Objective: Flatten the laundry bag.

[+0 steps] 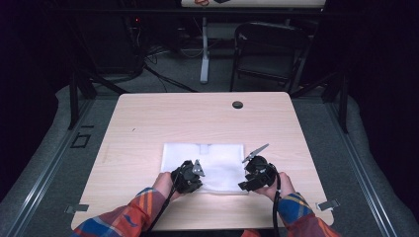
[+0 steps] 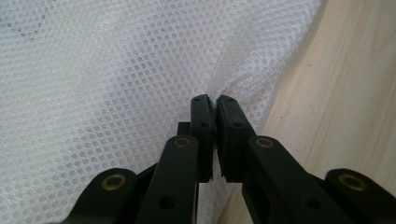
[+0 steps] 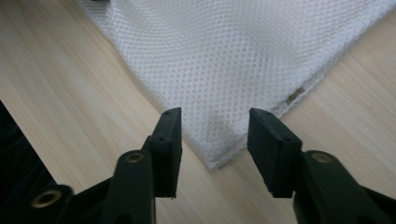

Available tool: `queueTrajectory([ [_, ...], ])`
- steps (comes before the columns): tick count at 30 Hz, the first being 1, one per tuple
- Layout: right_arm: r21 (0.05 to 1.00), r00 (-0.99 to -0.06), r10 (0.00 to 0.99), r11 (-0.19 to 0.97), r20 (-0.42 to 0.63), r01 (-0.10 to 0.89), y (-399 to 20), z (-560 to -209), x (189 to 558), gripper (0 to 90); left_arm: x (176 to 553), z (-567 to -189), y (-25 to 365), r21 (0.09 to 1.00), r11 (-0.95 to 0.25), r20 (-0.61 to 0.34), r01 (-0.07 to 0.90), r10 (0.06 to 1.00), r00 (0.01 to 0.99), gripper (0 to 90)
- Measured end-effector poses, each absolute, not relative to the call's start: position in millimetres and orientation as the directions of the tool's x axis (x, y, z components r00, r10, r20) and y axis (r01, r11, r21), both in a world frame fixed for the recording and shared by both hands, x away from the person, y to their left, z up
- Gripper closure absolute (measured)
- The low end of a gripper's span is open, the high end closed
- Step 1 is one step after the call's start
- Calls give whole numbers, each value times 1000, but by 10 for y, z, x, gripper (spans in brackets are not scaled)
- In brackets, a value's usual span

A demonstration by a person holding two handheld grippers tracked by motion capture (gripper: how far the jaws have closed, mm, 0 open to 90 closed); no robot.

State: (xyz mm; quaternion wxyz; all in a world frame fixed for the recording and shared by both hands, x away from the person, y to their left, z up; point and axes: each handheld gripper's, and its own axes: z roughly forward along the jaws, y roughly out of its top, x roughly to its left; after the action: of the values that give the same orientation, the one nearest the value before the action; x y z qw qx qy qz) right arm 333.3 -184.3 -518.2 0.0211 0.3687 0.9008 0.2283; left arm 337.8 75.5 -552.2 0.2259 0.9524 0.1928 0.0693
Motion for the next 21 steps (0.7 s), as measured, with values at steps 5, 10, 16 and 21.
queueTrajectory([
  [5, 454, -753, 645, 636, 131, 624, -1748, -5138, 3261, 716, 3392, -5480, 784, 494, -792, 34, 358, 429, 903, 864],
  [10, 469, -815, 568, 692, 115, 549, -1504, -5156, 3134, 882, 3408, -5421, 819, 533, -757, 27, 377, 461, 887, 865],
  [16, 469, -842, 538, 733, 45, 494, -1281, -5264, 3123, 900, 3400, -5399, 820, 548, -744, 27, 382, 472, 881, 865],
  [21, 477, -831, 556, 728, 10, 493, -1254, -5348, 3192, 900, 3398, -5400, 813, 555, -738, 25, 383, 475, 880, 865],
])
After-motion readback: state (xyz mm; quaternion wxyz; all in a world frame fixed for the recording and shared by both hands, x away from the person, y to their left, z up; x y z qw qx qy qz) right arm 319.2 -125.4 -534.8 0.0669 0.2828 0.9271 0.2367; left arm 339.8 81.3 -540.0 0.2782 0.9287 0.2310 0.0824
